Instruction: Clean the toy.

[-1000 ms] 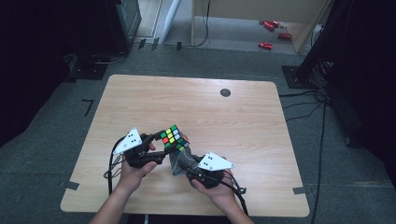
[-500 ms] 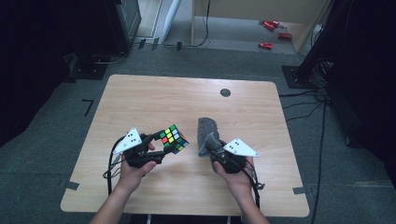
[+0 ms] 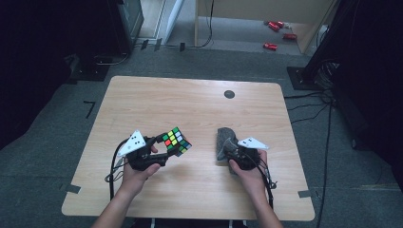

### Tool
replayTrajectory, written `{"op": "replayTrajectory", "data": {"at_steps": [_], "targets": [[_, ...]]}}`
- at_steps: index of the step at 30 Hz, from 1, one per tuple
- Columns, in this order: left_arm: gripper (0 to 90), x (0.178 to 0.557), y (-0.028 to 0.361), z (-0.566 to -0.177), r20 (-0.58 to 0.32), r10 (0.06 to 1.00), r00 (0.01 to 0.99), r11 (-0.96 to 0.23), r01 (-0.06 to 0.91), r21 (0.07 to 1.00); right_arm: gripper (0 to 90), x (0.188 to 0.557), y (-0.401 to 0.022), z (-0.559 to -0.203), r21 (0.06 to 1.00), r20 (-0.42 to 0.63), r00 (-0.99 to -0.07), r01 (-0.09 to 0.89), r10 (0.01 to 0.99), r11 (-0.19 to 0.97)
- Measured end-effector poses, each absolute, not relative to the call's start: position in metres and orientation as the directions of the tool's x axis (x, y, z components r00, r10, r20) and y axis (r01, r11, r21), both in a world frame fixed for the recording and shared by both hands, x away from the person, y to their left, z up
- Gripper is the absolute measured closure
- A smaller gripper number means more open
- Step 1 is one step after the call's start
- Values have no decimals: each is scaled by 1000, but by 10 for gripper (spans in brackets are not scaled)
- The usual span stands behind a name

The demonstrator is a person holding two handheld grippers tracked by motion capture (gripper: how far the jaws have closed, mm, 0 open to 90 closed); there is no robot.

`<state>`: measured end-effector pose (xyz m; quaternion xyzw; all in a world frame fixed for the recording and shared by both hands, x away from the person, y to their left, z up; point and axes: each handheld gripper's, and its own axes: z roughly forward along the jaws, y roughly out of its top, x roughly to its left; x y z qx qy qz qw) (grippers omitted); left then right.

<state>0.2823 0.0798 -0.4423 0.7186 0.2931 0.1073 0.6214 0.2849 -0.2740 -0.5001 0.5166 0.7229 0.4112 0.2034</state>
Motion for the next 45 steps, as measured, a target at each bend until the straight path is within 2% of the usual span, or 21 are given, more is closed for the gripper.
{"op": "replayTrajectory", "data": {"at_steps": [2,5,11,18,23,30,38,41,45], "targets": [[346,282,80,-442,-212,559,802,-55,290,955,334,284,-272,-497,818,87,-364,557,927,141],[346,283,81,-443,-216,569,793,-46,294,955,265,281,-270,-487,849,54,-369,507,928,152],[346,282,78,-443,-220,574,789,-51,303,952,243,267,-254,-464,913,64,-473,384,879,140],[346,281,71,-440,-234,570,788,-55,321,946,203,247,-218,-450,951,17,-646,245,763,187],[346,278,64,-439,-233,568,790,-69,328,942,176,237,-197,-451,956,-35,-708,183,706,231],[345,273,52,-439,-247,548,799,-86,347,934,181,230,-182,-456,952,-82,-711,152,699,266],[345,266,39,-437,-268,514,815,-93,364,927,217,225,-170,-465,939,-197,-657,87,728,333],[344,266,38,-438,-283,509,812,-86,376,923,308,223,-170,-465,940,-220,-624,71,750,334],[335,270,42,-439,-301,481,824,-71,378,923,340,221,-172,-464,939,-233,-622,55,747,339]]}}
